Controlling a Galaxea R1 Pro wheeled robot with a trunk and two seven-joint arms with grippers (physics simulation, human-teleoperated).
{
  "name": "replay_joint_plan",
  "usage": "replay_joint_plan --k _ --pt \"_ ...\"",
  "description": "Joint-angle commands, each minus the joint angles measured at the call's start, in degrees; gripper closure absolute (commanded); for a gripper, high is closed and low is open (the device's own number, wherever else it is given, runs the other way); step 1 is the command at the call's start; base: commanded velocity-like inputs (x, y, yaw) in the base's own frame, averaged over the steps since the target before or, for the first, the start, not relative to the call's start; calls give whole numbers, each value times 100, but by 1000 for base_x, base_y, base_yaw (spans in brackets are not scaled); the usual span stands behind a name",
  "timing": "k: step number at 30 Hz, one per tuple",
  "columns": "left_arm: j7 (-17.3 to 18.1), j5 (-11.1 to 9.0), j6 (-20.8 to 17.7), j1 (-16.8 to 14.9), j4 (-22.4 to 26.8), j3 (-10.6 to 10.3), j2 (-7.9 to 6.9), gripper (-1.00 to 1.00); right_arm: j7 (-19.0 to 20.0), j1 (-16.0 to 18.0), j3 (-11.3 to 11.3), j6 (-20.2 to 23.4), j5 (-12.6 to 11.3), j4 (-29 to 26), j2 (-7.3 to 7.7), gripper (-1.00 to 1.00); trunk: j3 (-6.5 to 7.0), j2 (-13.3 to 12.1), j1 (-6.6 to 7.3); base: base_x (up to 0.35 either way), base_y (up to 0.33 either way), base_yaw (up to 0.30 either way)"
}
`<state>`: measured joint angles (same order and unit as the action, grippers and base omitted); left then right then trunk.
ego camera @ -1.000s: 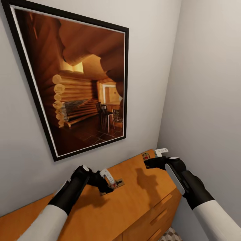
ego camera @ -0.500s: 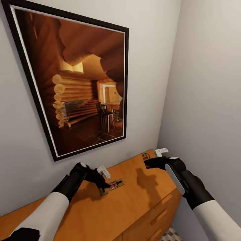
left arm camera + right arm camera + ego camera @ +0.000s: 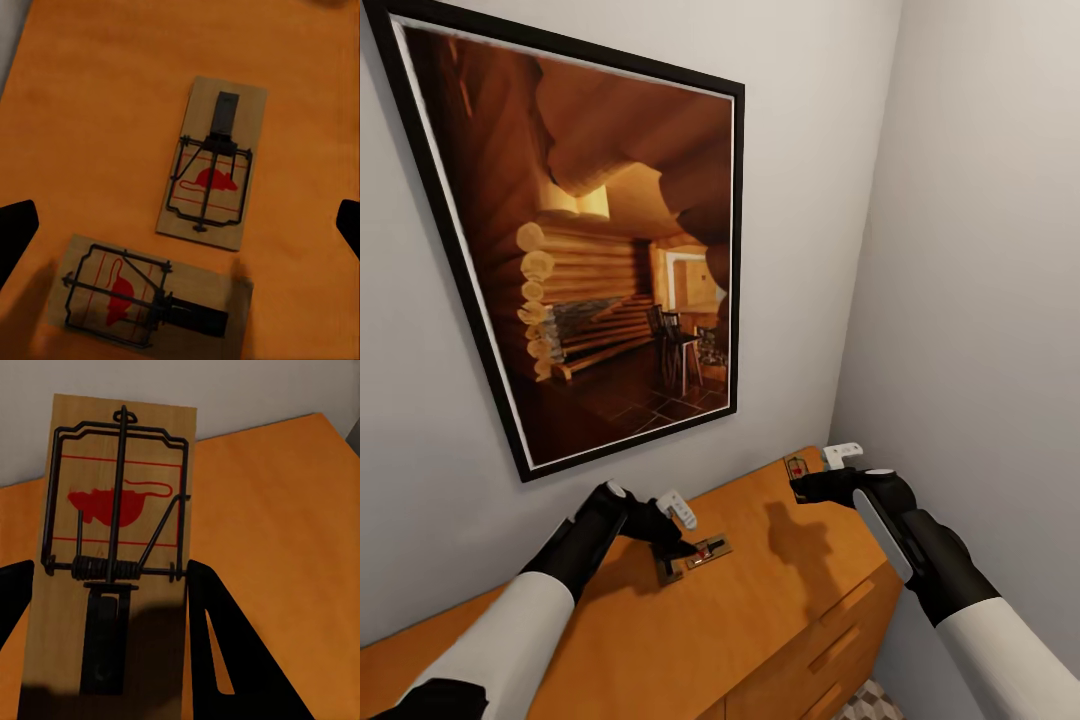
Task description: Take the four mousetraps from the cabinet in the bathroom and place them on the bathroom floor. Make sure all four end up on the same floor surface, and ensure that at least two of them are either under or directly next to the same bathroom sink.
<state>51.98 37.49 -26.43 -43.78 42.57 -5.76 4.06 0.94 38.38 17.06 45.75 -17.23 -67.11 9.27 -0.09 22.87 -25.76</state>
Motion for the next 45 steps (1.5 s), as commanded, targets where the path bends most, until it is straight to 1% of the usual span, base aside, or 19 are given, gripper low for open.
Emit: replay_joint_plan --k 1,4,11,12,15,16,21,25,27,33,35,38,41,45 --pt "37 35 -50 -5 56 0 67 -100 11 3 8 21 -8 -4 5 100 -3 5 -3 0 0 0" --pt "56 43 -71 -28 120 -2 179 -100 11 3 8 21 -8 -4 5 100 -3 5 -3 0 0 0" --pt "149 53 -73 -75 151 -47 357 -100 11 3 8 21 -10 -4 5 100 -3 5 -3 0 0 0" --pt "222 88 -68 -79 149 -88 391 -100 11 3 8 23 -11 -4 5 100 -3 5 -3 0 0 0" --pt "361 222 -57 -86 152 -161 419 -100 11 3 8 22 -9 -4 5 100 -3 5 -3 0 0 0" --pt "458 352 -47 -96 148 -193 432 -100 11 3 8 22 -9 -4 5 100 -3 5 -3 0 0 0" --pt "622 702 -8 -128 94 -235 449 -100 11 3 8 22 -10 -4 5 100 -3 5 -3 0 0 0" --pt "658 803 119 -135 -9 -244 452 -100 11 3 8 22 -12 -4 5 100 -3 5 -3 0 0 0" --pt "665 842 277 -141 -102 -247 449 -100 11 3 8 22 -11 -4 5 100 -3 5 -3 0 0 0" --pt "640 890 516 -152 -379 -244 399 -100 11 3 8 21 -15 -4 5 100 -3 5 -3 0 0 0" --pt "626 902 550 -178 -463 -242 360 -100 11 3 11 21 -16 -3 1 100 -3 5 -3 0 0 0" --pt "621 895 575 -296 -530 -235 265 -100 11 3 17 21 -17 2 -5 100 -3 5 -3 0 0 0" --pt "621 890 582 -401 -560 -230 208 -100 11 3 42 21 -17 4 -9 100 -3 5 -3 0 0 0" --pt "621 880 592 -442 -565 -213 134 -100 11 3 62 21 -13 3 -9 100 -3 5 -3 0 0 0"
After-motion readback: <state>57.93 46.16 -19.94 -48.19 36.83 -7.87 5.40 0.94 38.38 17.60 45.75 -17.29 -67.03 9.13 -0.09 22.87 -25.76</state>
